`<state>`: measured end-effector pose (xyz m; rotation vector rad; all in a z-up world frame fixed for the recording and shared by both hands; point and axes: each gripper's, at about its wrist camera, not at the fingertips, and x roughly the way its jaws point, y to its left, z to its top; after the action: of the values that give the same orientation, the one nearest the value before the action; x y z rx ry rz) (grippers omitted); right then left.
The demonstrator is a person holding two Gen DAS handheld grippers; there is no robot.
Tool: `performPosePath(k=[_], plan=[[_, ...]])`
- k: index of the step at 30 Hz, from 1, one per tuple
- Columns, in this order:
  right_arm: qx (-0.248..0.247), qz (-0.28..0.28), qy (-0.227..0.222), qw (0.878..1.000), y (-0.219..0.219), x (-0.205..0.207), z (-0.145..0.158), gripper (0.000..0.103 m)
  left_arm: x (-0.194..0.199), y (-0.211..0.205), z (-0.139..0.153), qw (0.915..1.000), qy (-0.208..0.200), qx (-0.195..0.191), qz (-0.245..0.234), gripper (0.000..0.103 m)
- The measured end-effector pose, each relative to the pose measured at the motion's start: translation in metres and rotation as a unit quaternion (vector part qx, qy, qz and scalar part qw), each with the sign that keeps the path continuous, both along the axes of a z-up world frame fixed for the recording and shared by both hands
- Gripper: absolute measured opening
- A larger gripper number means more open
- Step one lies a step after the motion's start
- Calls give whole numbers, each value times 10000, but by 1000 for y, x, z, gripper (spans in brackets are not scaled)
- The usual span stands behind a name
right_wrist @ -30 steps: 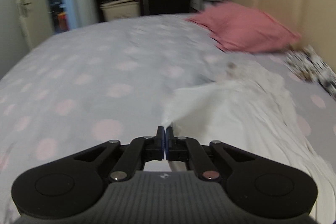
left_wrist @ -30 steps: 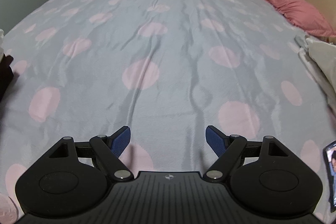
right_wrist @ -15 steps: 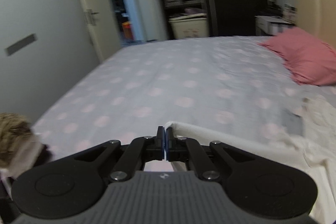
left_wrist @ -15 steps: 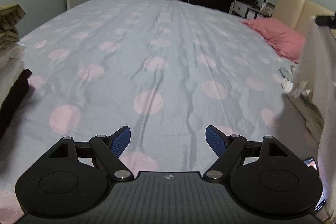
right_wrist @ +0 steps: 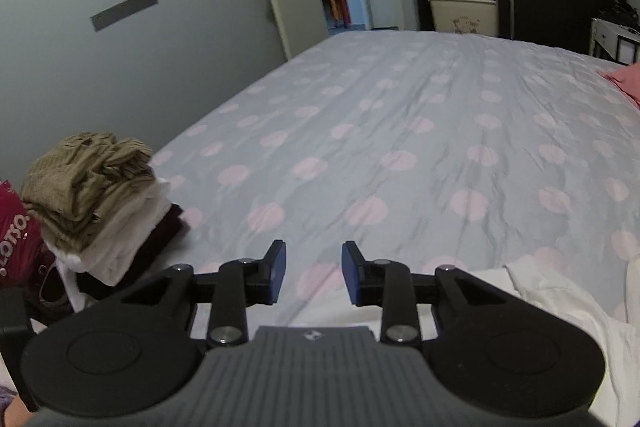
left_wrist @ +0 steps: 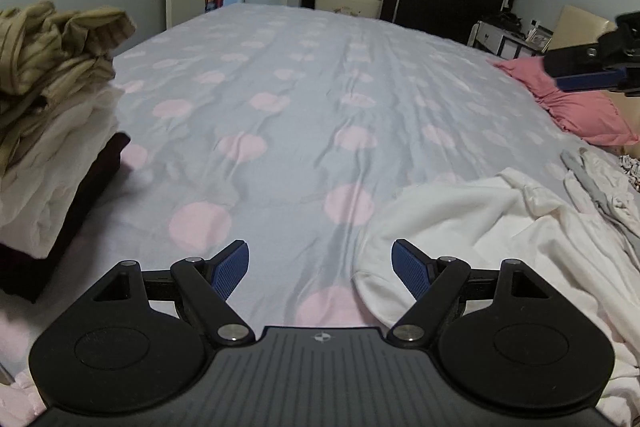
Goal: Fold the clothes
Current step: 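Grasp another white shirt edge with the left gripper while the right gripper holds its edge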
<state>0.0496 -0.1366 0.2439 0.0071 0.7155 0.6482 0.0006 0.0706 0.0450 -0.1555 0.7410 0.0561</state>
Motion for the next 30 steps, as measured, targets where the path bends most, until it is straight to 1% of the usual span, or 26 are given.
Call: performPosePath(k=[6, 11, 15, 17, 18, 19, 22, 25, 27, 30], plan=[[-345, -506, 101, 9981, -42, 17, -20, 34, 10, 2, -20, 9993, 346, -161, -35, 79], [-633, -1033, 266, 9923, -95, 34, -49, 34, 30, -4, -37, 9983, 552, -133, -111, 79], [-808, -1502, 353, 9847, -135, 54, -77, 34, 47, -9, -47, 9976, 656, -142, -157, 78], [-900, -1674, 394, 9810, -151, 66, -90, 36, 57, -13, -54, 9969, 741, -186, -174, 77], [-947, -1749, 400, 9792, -158, 73, -97, 38, 61, -14, -58, 9965, 796, -210, -164, 74], [-995, -1824, 406, 9773, -165, 79, -104, 43, 65, -15, -62, 9959, 851, -248, -166, 73], [-1042, -1762, 501, 9775, -173, 99, -124, 50, 74, -18, -76, 9941, 1030, -307, -135, 73], [-1062, -1554, 586, 9804, -166, 116, -143, 55, 83, -20, -89, 9913, 1233, -459, -74, 72], [-1163, -1342, 568, 9825, -154, 123, -154, 56, 88, -24, -95, 9905, 1281, -491, -103, 68], [-1332, -1060, 510, 9841, -137, 133, -169, 55, 93, -28, -100, 9911, 1272, -360, -135, 65]])
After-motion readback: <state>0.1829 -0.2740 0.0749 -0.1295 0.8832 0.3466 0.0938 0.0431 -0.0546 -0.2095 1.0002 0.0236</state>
